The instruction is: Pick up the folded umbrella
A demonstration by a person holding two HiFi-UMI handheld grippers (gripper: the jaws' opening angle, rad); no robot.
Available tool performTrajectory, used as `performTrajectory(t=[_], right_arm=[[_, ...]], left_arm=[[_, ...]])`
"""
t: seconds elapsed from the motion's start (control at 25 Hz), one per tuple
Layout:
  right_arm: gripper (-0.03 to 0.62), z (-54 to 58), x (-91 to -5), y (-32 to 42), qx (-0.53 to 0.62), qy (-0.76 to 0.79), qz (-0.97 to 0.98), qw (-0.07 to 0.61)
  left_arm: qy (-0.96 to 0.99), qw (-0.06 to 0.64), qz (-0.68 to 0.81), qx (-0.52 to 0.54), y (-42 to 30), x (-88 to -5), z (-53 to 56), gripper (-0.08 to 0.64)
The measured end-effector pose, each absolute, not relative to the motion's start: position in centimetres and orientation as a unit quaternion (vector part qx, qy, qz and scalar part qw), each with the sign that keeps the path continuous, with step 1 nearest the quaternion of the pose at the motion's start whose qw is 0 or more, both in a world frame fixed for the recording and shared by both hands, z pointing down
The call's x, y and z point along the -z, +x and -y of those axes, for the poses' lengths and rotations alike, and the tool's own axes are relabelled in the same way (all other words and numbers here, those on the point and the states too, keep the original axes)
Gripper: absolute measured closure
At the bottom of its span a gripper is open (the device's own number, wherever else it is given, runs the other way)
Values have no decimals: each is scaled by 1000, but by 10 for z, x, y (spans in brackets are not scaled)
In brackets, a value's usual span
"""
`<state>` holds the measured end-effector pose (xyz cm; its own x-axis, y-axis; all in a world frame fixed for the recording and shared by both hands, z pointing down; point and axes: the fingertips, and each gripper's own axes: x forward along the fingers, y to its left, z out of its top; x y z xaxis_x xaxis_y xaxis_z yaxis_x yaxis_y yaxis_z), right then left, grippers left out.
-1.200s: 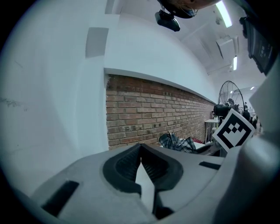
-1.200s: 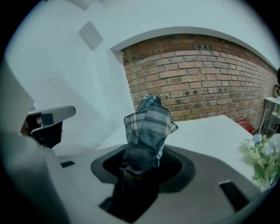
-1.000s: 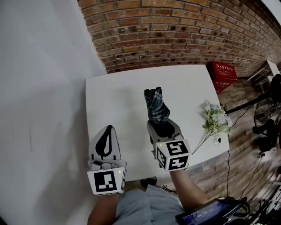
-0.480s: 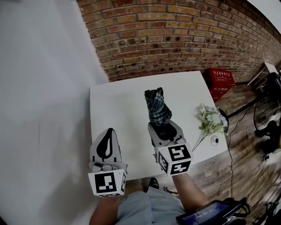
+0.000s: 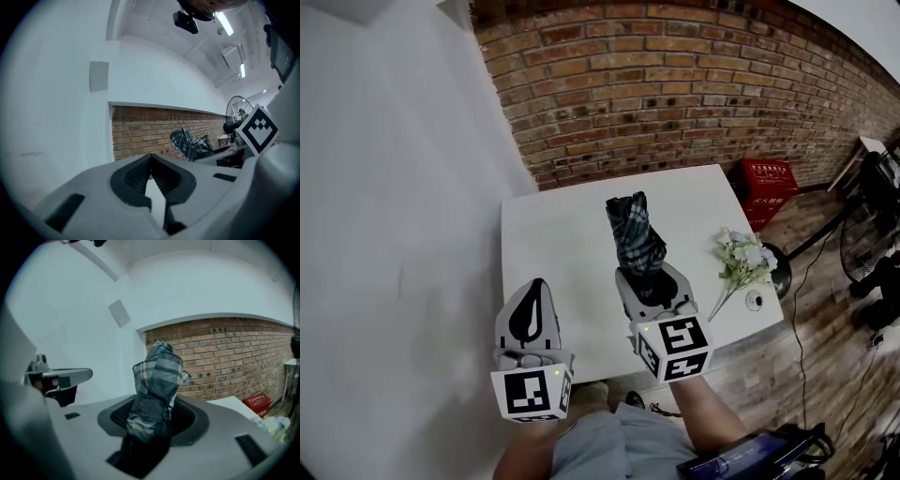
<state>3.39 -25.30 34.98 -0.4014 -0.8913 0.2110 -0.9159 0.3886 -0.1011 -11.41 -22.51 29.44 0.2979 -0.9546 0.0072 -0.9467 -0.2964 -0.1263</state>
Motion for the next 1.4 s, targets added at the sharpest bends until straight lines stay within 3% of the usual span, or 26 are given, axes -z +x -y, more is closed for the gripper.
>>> performTrajectory(t=[1.4], right_arm=[[393, 169, -226, 59, 40, 527, 848, -26]], left_arm=[[-777, 132, -615, -6, -97, -203, 149, 554]])
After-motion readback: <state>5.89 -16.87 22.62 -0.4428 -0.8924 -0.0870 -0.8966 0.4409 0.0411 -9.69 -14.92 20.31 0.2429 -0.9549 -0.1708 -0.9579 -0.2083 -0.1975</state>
